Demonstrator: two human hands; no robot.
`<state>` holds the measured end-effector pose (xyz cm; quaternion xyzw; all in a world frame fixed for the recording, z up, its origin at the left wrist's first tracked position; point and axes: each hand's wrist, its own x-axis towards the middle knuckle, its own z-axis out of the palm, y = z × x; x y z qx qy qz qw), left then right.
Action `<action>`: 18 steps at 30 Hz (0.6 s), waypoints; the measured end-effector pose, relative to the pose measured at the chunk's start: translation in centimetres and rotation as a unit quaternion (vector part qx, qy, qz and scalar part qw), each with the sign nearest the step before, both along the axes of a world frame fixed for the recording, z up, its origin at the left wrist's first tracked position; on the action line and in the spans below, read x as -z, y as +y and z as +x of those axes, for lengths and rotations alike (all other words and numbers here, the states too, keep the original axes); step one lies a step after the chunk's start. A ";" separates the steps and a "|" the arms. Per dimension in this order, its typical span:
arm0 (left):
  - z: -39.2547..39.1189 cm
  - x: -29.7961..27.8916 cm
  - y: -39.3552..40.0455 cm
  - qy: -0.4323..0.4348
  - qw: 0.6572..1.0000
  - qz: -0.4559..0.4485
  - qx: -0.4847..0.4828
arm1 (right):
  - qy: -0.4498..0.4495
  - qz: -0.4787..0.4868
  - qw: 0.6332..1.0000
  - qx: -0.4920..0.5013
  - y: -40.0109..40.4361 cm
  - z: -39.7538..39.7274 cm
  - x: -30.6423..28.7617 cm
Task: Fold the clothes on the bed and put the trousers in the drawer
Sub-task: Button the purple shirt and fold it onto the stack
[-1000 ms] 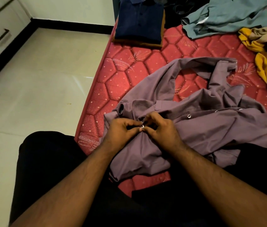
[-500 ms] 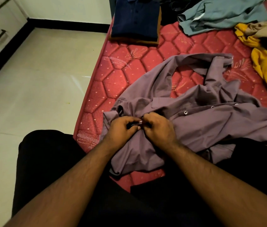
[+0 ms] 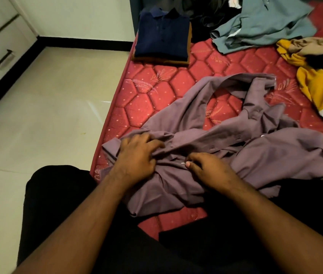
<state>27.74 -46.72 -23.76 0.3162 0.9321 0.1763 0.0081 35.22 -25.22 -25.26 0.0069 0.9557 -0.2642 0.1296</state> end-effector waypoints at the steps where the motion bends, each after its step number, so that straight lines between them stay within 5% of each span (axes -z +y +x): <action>1: -0.1 -0.1 1.1 -0.029 0.996 0.078 0.028 | 0.010 0.017 1.000 -0.003 -0.1 -0.2 0.1; 3: -0.1 0.1 2.8 -0.123 0.980 0.150 0.043 | 0.022 0.043 0.999 -0.010 -0.5 -0.3 -0.1; 5: -0.1 1.2 3.3 -0.154 0.982 0.111 0.022 | 0.042 0.070 0.997 -0.017 -0.9 -0.4 -0.6; 11: -0.6 3.1 1.7 -0.149 0.988 0.032 -0.019 | 0.066 0.154 0.985 -0.043 -1.7 -0.8 -1.1; 18: -0.2 3.1 1.2 -0.111 0.980 0.128 -0.102 | 0.181 0.168 0.968 -0.050 -1.4 -1.2 -0.7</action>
